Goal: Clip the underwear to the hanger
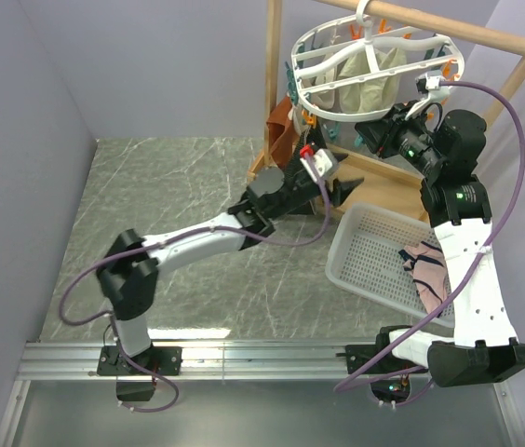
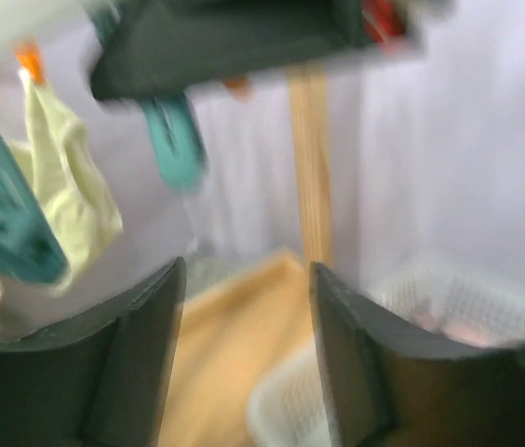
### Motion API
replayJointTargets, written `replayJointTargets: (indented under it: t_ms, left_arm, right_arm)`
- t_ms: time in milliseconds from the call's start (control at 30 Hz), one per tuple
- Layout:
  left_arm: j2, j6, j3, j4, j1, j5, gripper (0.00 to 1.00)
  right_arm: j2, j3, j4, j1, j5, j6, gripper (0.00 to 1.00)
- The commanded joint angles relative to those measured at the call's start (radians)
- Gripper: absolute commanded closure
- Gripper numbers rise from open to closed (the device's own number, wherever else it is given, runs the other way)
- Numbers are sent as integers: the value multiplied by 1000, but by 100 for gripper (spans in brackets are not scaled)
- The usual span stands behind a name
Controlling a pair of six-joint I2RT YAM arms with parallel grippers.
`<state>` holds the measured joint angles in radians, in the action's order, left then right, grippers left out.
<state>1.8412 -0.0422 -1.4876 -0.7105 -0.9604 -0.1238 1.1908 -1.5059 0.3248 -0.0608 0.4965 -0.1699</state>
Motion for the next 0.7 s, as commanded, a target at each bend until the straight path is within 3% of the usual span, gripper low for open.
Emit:
replayJointTargets:
  t_ms: [0, 67, 233, 367, 467, 667]
  left_arm:
    - [-183, -114, 93, 205, 29, -214, 28]
    - [-255, -175, 147, 299, 48, -287, 20]
    - [-303, -387, 138, 665, 72, -385, 21]
    - [-246, -711, 5, 967, 84, -430, 17]
    - [-188, -868, -90, 1115, 84, -403, 15]
    - [-50, -1060, -281, 1302, 81, -353, 11]
  right_arm:
    - [-2, -25, -50, -7, -24, -17, 100]
    - [-3, -24, -52, -8, -24, -20, 100]
    - [-2, -33, -41, -16, -27, -26, 100]
    - [-3, -30, -36, -25, -36, -29, 100]
    - [-3, -36, -27, -28, -42, -33, 100]
    - [0, -50, -9, -36, -47, -33, 100]
